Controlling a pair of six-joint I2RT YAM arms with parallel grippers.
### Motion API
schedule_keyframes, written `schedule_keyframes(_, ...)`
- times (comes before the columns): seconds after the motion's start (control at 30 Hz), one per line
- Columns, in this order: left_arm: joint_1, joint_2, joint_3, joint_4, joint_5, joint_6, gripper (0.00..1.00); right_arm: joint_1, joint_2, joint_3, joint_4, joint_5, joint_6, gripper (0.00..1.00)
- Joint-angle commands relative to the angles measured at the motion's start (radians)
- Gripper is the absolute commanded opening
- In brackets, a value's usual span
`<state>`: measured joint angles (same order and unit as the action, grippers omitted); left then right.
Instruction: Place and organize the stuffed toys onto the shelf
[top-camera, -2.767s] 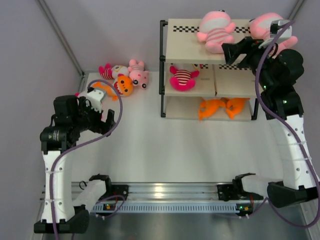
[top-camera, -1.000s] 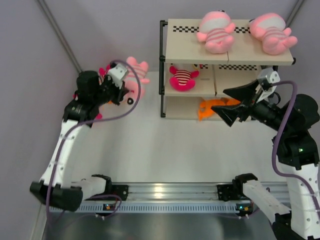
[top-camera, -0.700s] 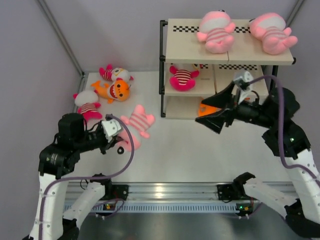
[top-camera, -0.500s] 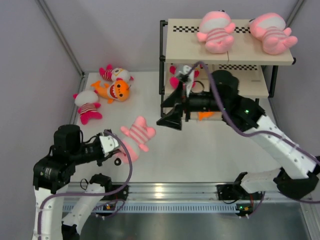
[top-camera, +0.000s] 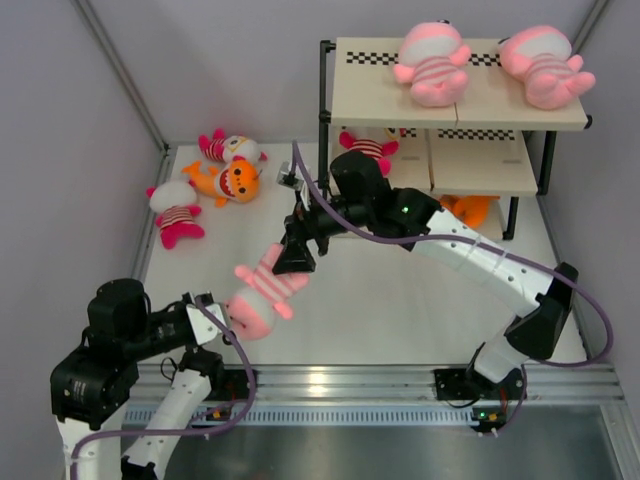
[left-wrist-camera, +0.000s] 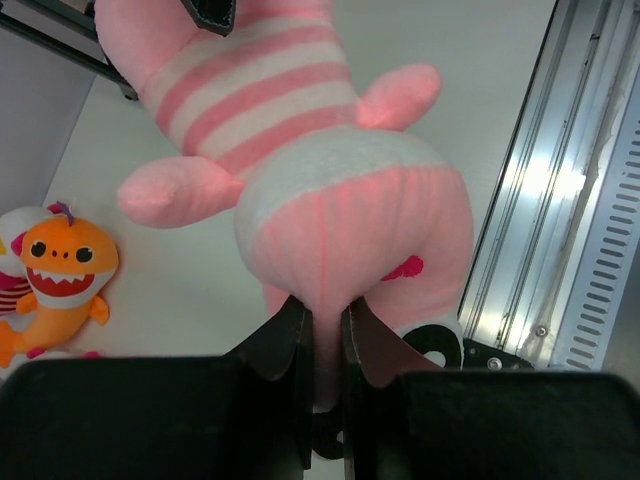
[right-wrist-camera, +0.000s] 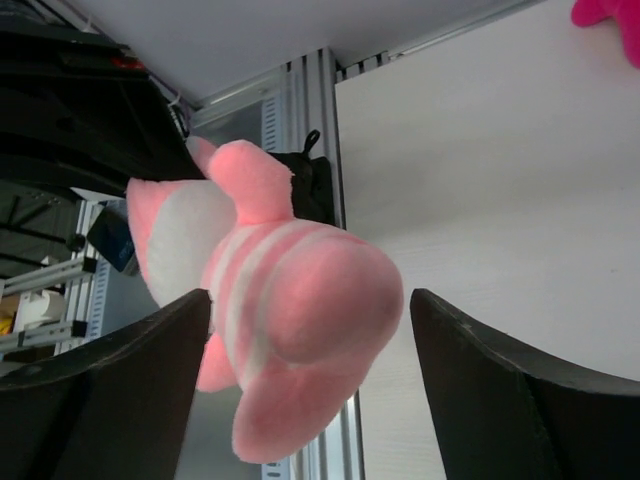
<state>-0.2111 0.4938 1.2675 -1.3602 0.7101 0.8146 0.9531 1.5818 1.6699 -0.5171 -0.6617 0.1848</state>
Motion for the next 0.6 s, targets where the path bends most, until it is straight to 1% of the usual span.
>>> schedule_keyframes(0.0, 0.003, 0.006, 0.030, -0.149, 0.045, 0.031, 0.00, 0.039, -0.003, -0.007, 0.057, -0.055, 0.024, 0.82)
schedule_keyframes(0.1, 0.003, 0.005, 0.033, -0.148, 0.045, 0.024, 0.00, 0.061, -0.014, -0.038, 0.054, -0.070, 0.013, 0.56)
schedule_keyframes(0.13, 0.003, 0.003, 0.035, -0.148, 0.040, 0.023, 0.00, 0.065, -0.020, -0.047, 0.060, -0.069, 0.015, 0.38)
schedule_keyframes(0.2, 0.003, 0.000, 0.039, -0.123, 0.011, 0.000, 0.00, 0.070, -0.037, -0.053, 0.068, -0.061, 0.018, 0.20)
schedule_keyframes(0.23, 0.003, -0.004, 0.043, -0.103, -0.003, -0.017, 0.00, 0.072, -0.040, -0.052, 0.069, -0.038, 0.024, 0.00)
schedule_keyframes(0.27, 0.003, -0.008, 0.047, -0.085, -0.036, -0.055, 0.00, 0.072, -0.052, -0.049, 0.071, -0.018, 0.042, 0.00)
schedule_keyframes(0.3, 0.003, -0.009, 0.052, -0.038, -0.059, -0.078, 0.09, 0.073, -0.058, -0.042, 0.080, 0.000, 0.050, 0.00)
schedule_keyframes(0.33, 0.003, -0.014, 0.059, -0.013, -0.086, -0.131, 0.28, 0.072, -0.065, -0.035, 0.084, 0.040, 0.056, 0.00)
schedule_keyframes(0.37, 0.004, -0.012, 0.064, 0.012, -0.151, -0.161, 0.43, 0.072, -0.078, -0.003, 0.088, 0.069, 0.070, 0.00)
schedule_keyframes(0.4, 0.003, -0.012, 0.069, 0.060, -0.182, -0.187, 0.50, 0.072, -0.082, 0.022, 0.085, 0.098, 0.071, 0.00)
schedule_keyframes(0.43, 0.003, -0.011, 0.076, 0.078, -0.219, -0.212, 0.60, 0.072, -0.085, 0.054, 0.077, 0.164, 0.071, 0.00)
schedule_keyframes(0.47, 0.003, -0.008, 0.095, 0.102, -0.247, -0.265, 0.63, 0.070, -0.085, 0.091, 0.074, 0.210, 0.077, 0.00)
schedule_keyframes(0.5, 0.003, -0.011, 0.105, 0.160, -0.309, -0.297, 0.68, 0.067, -0.080, 0.164, 0.072, 0.256, 0.082, 0.00)
schedule_keyframes(0.53, 0.003, -0.015, 0.112, 0.200, -0.337, -0.327, 0.81, 0.064, -0.082, 0.197, 0.097, 0.345, 0.091, 0.00)
schedule_keyframes(0.57, 0.003, -0.021, 0.127, 0.232, -0.357, -0.377, 0.87, 0.058, -0.080, 0.247, 0.117, 0.393, 0.116, 0.00)
